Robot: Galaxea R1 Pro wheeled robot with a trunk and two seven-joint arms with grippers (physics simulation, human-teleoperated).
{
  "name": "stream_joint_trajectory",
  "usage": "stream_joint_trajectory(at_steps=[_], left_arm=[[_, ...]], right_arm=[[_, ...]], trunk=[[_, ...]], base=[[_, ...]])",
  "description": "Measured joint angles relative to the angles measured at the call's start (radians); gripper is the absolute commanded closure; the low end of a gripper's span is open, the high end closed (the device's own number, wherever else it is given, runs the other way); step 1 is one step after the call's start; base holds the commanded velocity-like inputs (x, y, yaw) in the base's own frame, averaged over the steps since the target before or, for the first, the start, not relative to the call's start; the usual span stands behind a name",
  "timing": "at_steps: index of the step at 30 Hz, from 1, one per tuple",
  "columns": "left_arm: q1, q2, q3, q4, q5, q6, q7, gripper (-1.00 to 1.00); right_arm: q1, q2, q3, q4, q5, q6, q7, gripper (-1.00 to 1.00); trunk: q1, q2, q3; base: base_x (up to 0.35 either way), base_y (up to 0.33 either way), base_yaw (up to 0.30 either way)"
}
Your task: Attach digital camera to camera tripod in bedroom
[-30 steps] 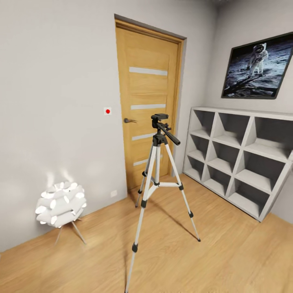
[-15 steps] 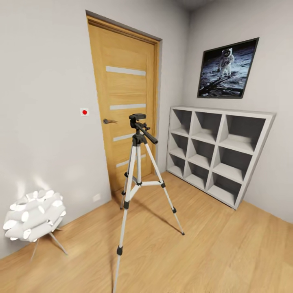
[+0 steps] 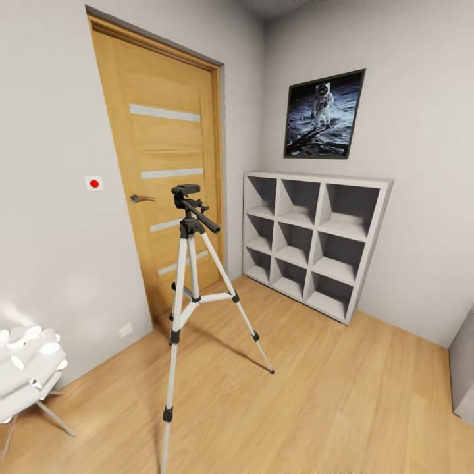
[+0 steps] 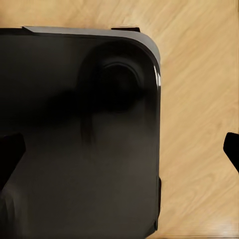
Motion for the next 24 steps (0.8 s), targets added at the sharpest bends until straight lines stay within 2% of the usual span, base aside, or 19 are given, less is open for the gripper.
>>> stream_joint_trajectory(at_steps=[15,24], left_arm=[[0.0,0.0,0.0,0.0,0.0,0.0,0.0,-1.0],[0.0,0.0,0.0,0.0,0.0,0.0,0.0,-1.0]], right_arm=[[0.0,0.0,0.0,0.004,0.0,-0.001,0.0,-1.0],[0.0,-0.011,0.0,0.004,0.0,-0.001,0.0,-1.0]], trunk=[[0.0,0.0,0.0],[0.0,0.0,0.0]], base=[[0.0,0.0,-0.298],[0.0,0.0,-0.298]])
